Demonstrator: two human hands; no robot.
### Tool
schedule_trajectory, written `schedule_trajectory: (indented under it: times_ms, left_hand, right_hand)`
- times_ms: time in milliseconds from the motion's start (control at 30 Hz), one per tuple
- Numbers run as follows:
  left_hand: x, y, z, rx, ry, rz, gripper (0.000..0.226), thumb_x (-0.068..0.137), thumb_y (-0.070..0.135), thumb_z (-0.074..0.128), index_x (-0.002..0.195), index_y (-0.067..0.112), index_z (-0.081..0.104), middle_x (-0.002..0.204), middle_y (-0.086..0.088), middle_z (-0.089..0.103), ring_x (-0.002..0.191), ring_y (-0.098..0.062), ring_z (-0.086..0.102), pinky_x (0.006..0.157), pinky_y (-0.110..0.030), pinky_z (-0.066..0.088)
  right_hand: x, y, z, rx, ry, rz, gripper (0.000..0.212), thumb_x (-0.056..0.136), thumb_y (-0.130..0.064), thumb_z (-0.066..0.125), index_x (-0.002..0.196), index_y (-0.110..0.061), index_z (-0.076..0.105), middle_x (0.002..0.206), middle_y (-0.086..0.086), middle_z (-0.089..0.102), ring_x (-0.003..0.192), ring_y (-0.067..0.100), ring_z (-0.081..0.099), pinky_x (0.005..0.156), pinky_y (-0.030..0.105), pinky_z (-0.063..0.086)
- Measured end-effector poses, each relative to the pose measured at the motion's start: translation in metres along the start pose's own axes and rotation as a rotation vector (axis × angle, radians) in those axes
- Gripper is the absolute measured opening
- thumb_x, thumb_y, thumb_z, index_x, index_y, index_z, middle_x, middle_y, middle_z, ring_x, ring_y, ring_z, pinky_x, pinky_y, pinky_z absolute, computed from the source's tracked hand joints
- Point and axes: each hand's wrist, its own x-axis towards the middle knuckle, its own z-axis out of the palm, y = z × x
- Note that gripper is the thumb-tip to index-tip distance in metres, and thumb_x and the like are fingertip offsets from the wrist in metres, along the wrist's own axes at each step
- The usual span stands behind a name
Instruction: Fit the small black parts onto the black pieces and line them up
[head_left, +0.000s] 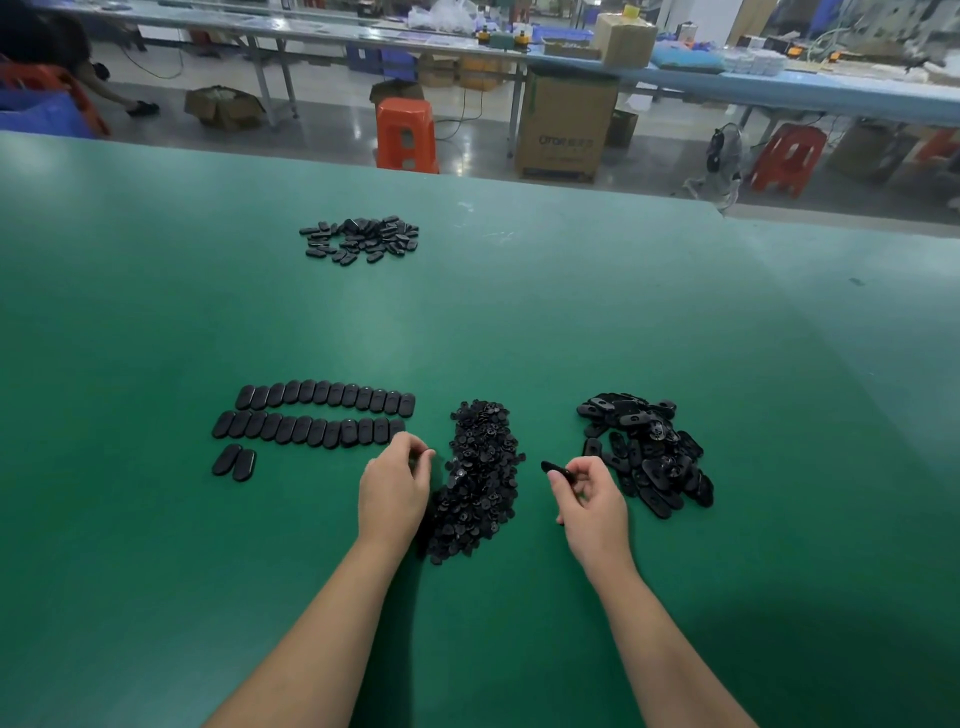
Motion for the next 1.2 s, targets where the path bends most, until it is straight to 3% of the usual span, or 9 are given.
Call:
schedule_trajectory:
  times_ms: [100,233,333,467,533,700,833,1000,1200]
  left_hand:
    - [0.0001,-0.0003,-0.0007,-0.027,-0.007,0.014,0.013,0.095,0.02,0.066,0.085,0.022,0.059,0.076,0.014,0.061,0.069,-0.001,0.058,0.061,-0.024,0.049]
    - [0.0007,0.0004,-0.0021,-0.058,-0.014,0.005,0.013,0.092,0.017,0.071,0.083,0.021,0.061,0.079,0.012,0.06,0.074,-0.001,0.057,0.063,-0.013,0.04]
    - [0.0012,0.0014,-0.0034,-0.061,-0.009,0.004,0.01,0.092,0.017,0.07,0.086,0.022,0.064,0.079,0.014,0.061,0.075,0.002,0.056,0.063,-0.009,0.038]
    - [0.0012,-0.0002,-0.0027,-0.039,-0.005,0.02,0.007,0.095,0.015,0.065,0.096,0.017,0.071,0.085,0.012,0.064,0.077,0.002,0.056,0.067,-0.007,0.039]
    - [0.0008,-0.0013,-0.0022,-0.053,-0.005,0.013,0.013,0.095,0.01,0.064,0.102,0.016,0.072,0.09,0.01,0.066,0.08,0.001,0.057,0.074,-0.013,0.044]
    - [0.0009,-0.002,-0.0001,-0.059,0.01,0.042,0.022,0.096,0.006,0.062,0.115,0.01,0.073,0.106,0.001,0.072,0.094,-0.01,0.062,0.088,-0.02,0.045]
    - [0.0006,-0.0024,-0.0004,-0.047,0.013,0.052,0.017,0.096,0.008,0.063,0.106,0.012,0.076,0.1,0.004,0.072,0.089,-0.007,0.06,0.085,-0.019,0.045]
    - [0.0012,-0.0025,0.0001,-0.048,0.008,0.036,0.016,0.097,0.01,0.062,0.104,0.015,0.075,0.094,0.011,0.066,0.086,-0.006,0.06,0.08,-0.018,0.044]
    - [0.0019,-0.0028,0.001,-0.033,-0.005,0.02,0.016,0.097,0.011,0.062,0.105,0.016,0.075,0.094,0.011,0.066,0.085,-0.006,0.06,0.079,-0.02,0.046]
  right_hand:
    - [-0.0001,-0.0002,0.001,0.014,0.005,0.006,0.012,0.098,-0.022,0.066,0.103,-0.025,0.056,0.08,0.002,0.062,0.054,0.004,0.057,0.055,0.022,0.051]
    - [-0.0012,0.001,0.0008,0.067,-0.011,-0.001,0.035,0.101,-0.015,0.061,0.13,-0.033,0.06,0.093,0.0,0.065,0.063,0.009,0.062,0.066,0.021,0.056]
    - [-0.0008,0.0013,0.001,0.066,-0.008,-0.006,0.024,0.099,-0.009,0.062,0.11,-0.028,0.071,0.098,0.0,0.07,0.074,0.007,0.069,0.071,0.018,0.056]
    - [-0.0028,0.0008,0.0013,0.152,0.034,0.033,0.018,0.094,-0.005,0.069,0.092,-0.023,0.065,0.087,-0.004,0.075,0.087,0.01,0.074,0.077,0.022,0.058]
    - [-0.0031,0.0012,0.0022,0.134,0.046,0.011,0.02,0.096,-0.006,0.066,0.095,-0.024,0.059,0.091,-0.006,0.075,0.09,0.005,0.074,0.08,0.024,0.06]
    - [-0.0029,-0.0026,0.0029,0.051,0.049,-0.093,0.034,0.104,-0.006,0.051,0.125,-0.032,0.055,0.114,-0.011,0.055,0.096,-0.004,0.07,0.082,0.008,0.051]
    - [-0.003,-0.001,0.0016,0.044,0.055,-0.092,0.025,0.102,-0.011,0.057,0.102,-0.036,0.06,0.111,-0.007,0.063,0.096,0.0,0.07,0.084,0.019,0.057]
    - [-0.0039,0.0011,0.0011,0.02,0.095,-0.033,0.023,0.101,-0.018,0.06,0.097,-0.038,0.052,0.098,-0.017,0.071,0.091,-0.01,0.065,0.074,0.011,0.05]
    - [-0.0049,-0.002,0.0018,0.087,0.029,0.0,0.024,0.104,-0.017,0.055,0.12,-0.034,0.049,0.095,-0.018,0.077,0.094,-0.005,0.071,0.078,0.007,0.048]
